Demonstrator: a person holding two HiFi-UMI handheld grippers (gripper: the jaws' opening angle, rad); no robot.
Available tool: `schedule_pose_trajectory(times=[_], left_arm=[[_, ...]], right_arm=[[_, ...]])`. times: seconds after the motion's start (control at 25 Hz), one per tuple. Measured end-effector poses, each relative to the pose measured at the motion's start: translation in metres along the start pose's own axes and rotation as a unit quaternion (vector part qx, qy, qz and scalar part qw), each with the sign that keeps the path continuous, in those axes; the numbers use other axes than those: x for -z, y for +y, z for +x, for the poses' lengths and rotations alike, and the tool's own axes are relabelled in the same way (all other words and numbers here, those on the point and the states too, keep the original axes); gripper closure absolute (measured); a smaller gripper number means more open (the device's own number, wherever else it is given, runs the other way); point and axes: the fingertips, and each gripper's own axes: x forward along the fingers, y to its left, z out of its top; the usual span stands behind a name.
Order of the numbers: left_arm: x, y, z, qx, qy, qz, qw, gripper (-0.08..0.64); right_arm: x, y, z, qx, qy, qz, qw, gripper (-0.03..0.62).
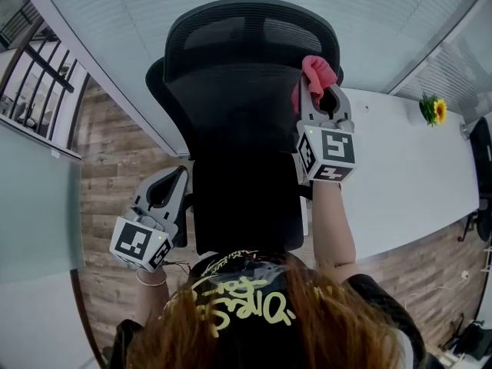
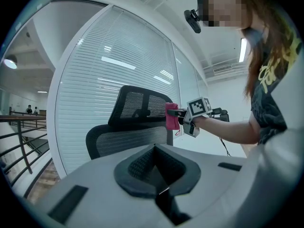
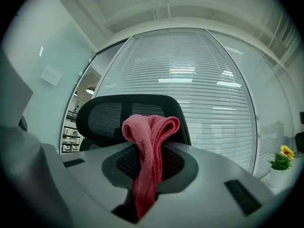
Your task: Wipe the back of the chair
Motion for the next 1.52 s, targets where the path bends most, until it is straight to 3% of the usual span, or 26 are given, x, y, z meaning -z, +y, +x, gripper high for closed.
schedule_pose_trajectory(times=[1.52], left_arm=[[0.007, 0.067, -0.019, -0.008, -0.002, -0.005, 1.0000, 0.566]], right_arm=[[-0.010, 0.078, 0.046, -0.040, -0.008, 0.019, 0.999, 0.526]])
